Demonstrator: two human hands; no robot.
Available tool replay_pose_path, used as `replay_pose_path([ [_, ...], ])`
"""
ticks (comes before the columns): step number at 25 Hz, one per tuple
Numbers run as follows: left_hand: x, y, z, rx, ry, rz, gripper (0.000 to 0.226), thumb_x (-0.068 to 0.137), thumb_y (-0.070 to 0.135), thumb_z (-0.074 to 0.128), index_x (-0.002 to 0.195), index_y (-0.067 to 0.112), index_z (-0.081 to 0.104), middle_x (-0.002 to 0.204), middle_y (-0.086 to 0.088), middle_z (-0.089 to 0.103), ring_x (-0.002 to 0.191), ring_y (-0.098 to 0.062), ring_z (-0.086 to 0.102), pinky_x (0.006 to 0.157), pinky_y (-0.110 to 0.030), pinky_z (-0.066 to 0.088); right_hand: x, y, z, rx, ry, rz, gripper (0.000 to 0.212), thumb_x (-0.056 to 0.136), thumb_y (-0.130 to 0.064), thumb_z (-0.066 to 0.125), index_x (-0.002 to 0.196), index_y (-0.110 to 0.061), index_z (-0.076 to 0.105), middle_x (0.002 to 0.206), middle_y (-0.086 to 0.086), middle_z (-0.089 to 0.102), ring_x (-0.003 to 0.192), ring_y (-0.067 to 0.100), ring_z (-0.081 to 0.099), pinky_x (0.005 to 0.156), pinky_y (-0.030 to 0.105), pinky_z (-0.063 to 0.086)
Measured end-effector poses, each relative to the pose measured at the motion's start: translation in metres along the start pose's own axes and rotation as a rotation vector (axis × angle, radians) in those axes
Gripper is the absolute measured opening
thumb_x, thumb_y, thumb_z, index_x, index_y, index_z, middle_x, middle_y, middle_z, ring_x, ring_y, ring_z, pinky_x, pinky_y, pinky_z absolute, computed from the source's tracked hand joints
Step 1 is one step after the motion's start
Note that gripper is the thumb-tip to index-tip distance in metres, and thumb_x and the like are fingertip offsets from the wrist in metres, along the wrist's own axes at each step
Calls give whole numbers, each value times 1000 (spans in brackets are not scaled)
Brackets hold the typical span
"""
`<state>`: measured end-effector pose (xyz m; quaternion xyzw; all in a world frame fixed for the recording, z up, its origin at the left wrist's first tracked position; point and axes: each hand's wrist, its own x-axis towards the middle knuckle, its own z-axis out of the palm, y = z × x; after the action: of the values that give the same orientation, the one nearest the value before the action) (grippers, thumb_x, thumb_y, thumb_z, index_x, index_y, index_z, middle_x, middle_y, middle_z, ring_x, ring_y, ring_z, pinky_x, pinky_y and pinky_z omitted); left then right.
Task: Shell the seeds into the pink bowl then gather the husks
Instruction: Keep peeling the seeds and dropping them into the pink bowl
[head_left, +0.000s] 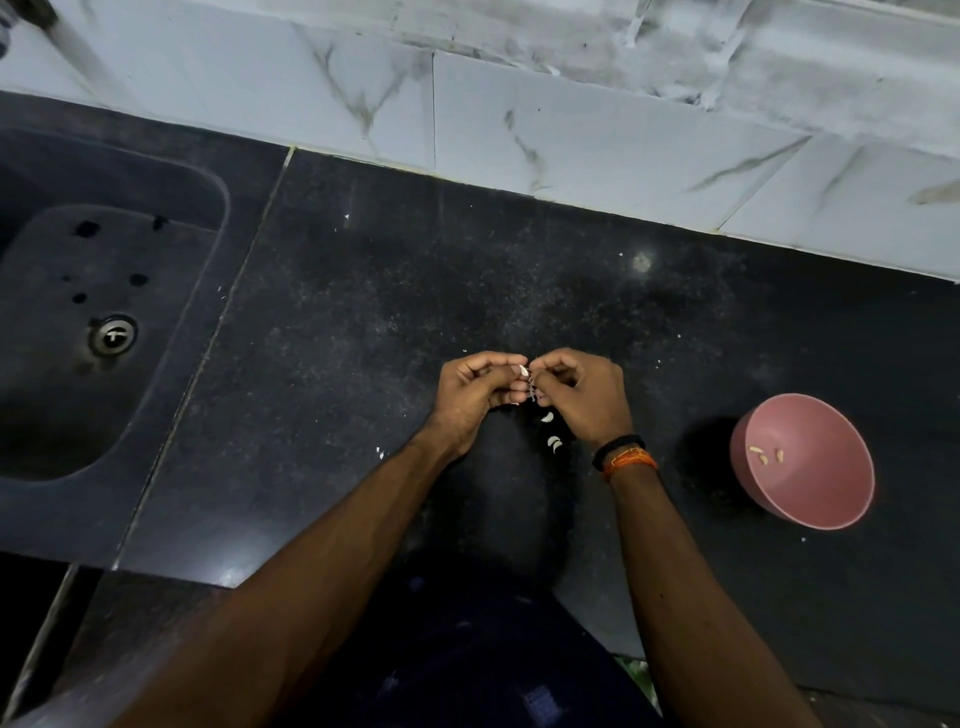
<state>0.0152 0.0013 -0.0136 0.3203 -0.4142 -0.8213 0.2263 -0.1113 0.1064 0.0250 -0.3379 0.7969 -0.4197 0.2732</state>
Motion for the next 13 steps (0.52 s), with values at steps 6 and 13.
replay_pose_path([
  [6,0,-2,2,31,43,24,13,87,-7,67,97,-2,74,85,-16,74,73,-19,68,68,-27,58,0,-3,1,-68,-37,-11,10,93,-12,69,96,-8,78,78,-1,75,64,12,73,68,39,64],
  [13,3,-3,3,99,64,60,12,85,-11,66,89,-3,74,80,-19,69,65,-16,63,58,-23,53,0,-5,2,-150,-110,11,12,95,-11,65,93,-11,77,71,-3,73,62,7,72,65,35,64],
])
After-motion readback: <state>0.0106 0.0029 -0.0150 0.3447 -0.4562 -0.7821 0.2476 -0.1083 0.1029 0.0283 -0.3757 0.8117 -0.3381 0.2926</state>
